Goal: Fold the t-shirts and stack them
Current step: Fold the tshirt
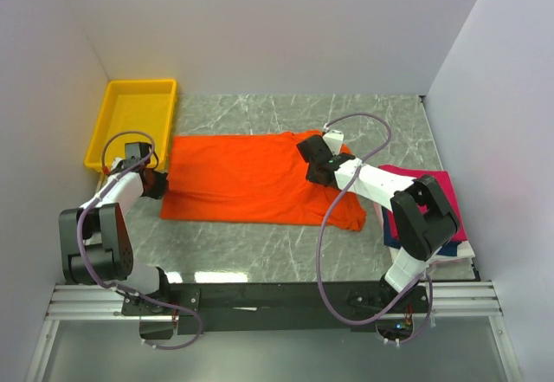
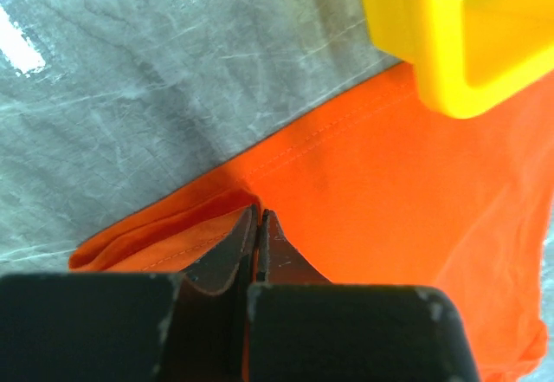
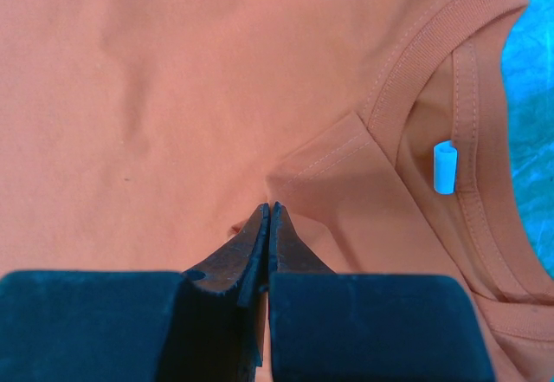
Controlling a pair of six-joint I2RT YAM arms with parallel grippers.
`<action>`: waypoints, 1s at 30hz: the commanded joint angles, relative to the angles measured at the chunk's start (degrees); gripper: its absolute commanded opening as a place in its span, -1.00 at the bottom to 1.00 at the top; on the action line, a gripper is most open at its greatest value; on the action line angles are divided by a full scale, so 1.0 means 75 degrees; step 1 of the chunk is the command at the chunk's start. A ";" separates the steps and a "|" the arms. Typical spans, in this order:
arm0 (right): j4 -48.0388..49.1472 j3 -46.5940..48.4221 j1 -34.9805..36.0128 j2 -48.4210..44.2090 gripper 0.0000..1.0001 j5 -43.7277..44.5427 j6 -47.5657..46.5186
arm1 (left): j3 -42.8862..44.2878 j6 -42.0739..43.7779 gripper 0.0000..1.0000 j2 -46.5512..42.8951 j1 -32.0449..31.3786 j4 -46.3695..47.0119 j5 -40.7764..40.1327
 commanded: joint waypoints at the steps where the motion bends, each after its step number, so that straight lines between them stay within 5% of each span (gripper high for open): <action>1: 0.0233 -0.0062 -0.0083 -0.0270 -1.00 0.0322 0.0138 | 0.0006 0.0162 -0.99 -0.0451 0.0107 0.0354 0.0040; 15: 0.0303 0.0019 -0.0118 -0.0001 -1.00 0.0099 0.0115 | -0.0042 0.0150 -0.98 -0.0078 0.0178 0.0635 0.0204; 17: 0.0326 0.0078 -0.0130 0.0104 -0.85 0.0076 0.0091 | -0.0007 0.0173 -0.78 0.0122 0.0201 0.0788 0.0379; 18: 0.0326 0.0089 -0.0141 0.0117 -0.49 0.0041 0.0033 | -0.0007 0.0185 -0.62 0.0145 0.0189 0.0835 0.0427; 19: 0.0315 0.0136 -0.0153 0.0152 -0.27 0.0029 -0.0014 | -0.0018 0.0208 -0.21 0.0111 0.0189 0.0963 0.0485; 22: 0.0244 0.0137 -0.0270 0.0059 0.30 -0.0099 -0.0119 | -0.0030 0.0349 0.42 -0.0262 0.0189 0.0941 0.0381; 24: 0.0210 0.0067 -0.0352 -0.0245 0.44 -0.0217 -0.0143 | 0.0028 0.0431 0.51 -0.0498 0.0189 0.0649 0.0182; 30: -0.0025 -0.0659 -0.0493 -0.1417 0.46 -0.0616 0.0032 | -0.0169 0.0455 0.51 -0.1658 0.0189 -0.0627 -0.0708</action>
